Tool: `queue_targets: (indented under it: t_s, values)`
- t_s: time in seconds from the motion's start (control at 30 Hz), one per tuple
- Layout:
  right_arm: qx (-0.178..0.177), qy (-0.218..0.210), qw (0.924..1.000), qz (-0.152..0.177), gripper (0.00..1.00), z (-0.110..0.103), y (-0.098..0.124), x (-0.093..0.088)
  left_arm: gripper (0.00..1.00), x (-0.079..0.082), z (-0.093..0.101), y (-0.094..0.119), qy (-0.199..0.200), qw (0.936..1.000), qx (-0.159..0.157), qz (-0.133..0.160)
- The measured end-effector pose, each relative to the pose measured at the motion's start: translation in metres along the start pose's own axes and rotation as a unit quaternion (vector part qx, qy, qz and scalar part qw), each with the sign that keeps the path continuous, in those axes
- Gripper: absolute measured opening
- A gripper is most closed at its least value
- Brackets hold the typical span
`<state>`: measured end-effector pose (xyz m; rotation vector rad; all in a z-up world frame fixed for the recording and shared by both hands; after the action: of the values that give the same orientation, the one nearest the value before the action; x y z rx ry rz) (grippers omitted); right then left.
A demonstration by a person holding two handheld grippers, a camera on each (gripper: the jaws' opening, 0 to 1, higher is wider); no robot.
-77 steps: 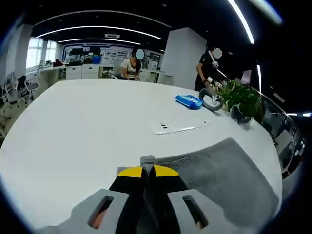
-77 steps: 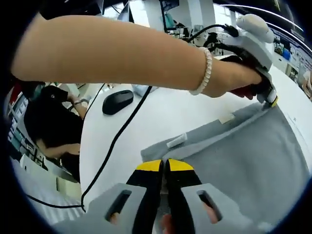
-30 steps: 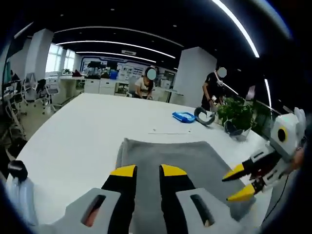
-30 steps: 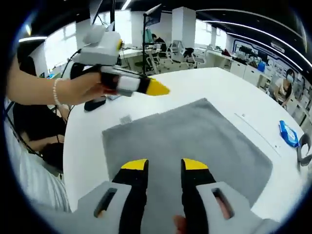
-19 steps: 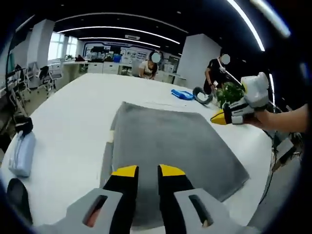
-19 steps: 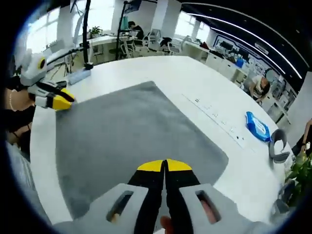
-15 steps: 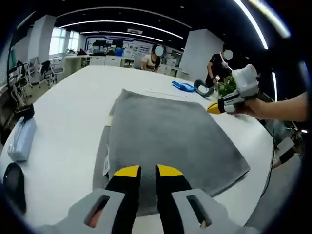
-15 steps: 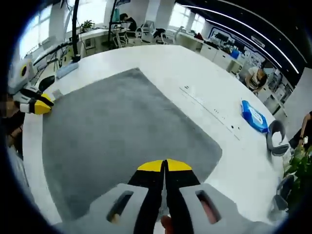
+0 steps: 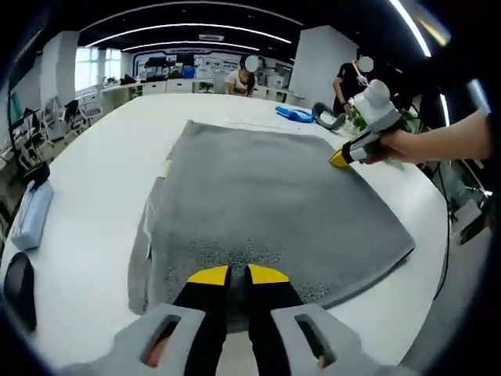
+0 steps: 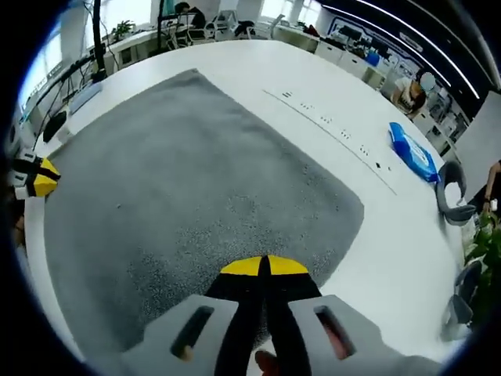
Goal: Fold the towel on the table until its edges align and the towel forms a compact rectangular stack.
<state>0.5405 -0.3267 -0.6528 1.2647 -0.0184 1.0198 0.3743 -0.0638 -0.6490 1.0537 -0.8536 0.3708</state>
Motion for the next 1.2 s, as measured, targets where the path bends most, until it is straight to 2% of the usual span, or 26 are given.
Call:
queue_targets:
  t_s: [0.13, 0.27, 0.37, 0.47, 0.6, 0.67, 0.7, 0.77, 0.97, 1.2]
  values:
    - [-0.001, 0.027, 0.9996, 0.006, 0.00, -0.002, 0.000, 0.000, 0.01, 0.000, 0.001, -0.002, -0.050, 0.9986, -0.003, -0.016]
    - [-0.011, 0.048, 0.9987, -0.013, 0.00, -0.003, -0.001, 0.001, 0.01, 0.001, 0.003, -0.003, -0.079, 0.9961, 0.006, -0.037]
    - [-0.019, 0.062, 0.9977, -0.020, 0.00, -0.004, 0.000, 0.000, 0.00, 0.003, 0.002, -0.005, -0.078, 0.9959, 0.004, -0.045]
    - [-0.029, 0.073, 0.9966, -0.025, 0.00, -0.004, 0.002, -0.003, 0.00, 0.003, 0.002, -0.005, -0.078, 0.9942, -0.001, -0.074]
    - [-0.038, 0.090, 0.9948, -0.028, 0.00, -0.004, 0.005, -0.007, 0.00, 0.004, 0.001, -0.006, -0.080, 0.9921, -0.007, -0.096]
    - [-0.039, 0.086, 0.9949, -0.034, 0.00, -0.002, 0.007, -0.010, 0.00, 0.004, 0.001, -0.007, -0.084, 0.9902, -0.009, -0.111]
    - [-0.039, 0.078, 0.9955, -0.036, 0.00, -0.001, 0.008, -0.012, 0.00, 0.004, 0.001, -0.007, -0.096, 0.9869, -0.008, -0.129]
    - [-0.039, 0.071, 0.9962, -0.034, 0.00, -0.001, 0.010, -0.015, 0.00, 0.005, 0.001, -0.010, -0.111, 0.9827, -0.002, -0.148]
    - [-0.041, 0.070, 0.9961, -0.036, 0.00, -0.001, 0.020, -0.030, 0.00, 0.011, -0.003, -0.015, -0.112, 0.9813, 0.000, -0.157]
    - [-0.044, 0.049, 0.9971, -0.040, 0.00, 0.001, 0.031, -0.046, 0.00, 0.020, -0.008, -0.024, -0.137, 0.9748, -0.004, -0.176]
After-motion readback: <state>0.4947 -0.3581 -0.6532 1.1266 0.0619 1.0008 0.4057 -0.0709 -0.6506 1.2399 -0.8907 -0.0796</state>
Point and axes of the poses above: the point that each gripper's makers call its tool centre point, and the gripper's own axes: y roughly backward along the fingers, z roughly to its right, x roughly out of its top, the point moved 1 cm from there along y, roughly backward along the fingers, and after that the axes turned 14 degrees about -x, right-handed, at the moved point
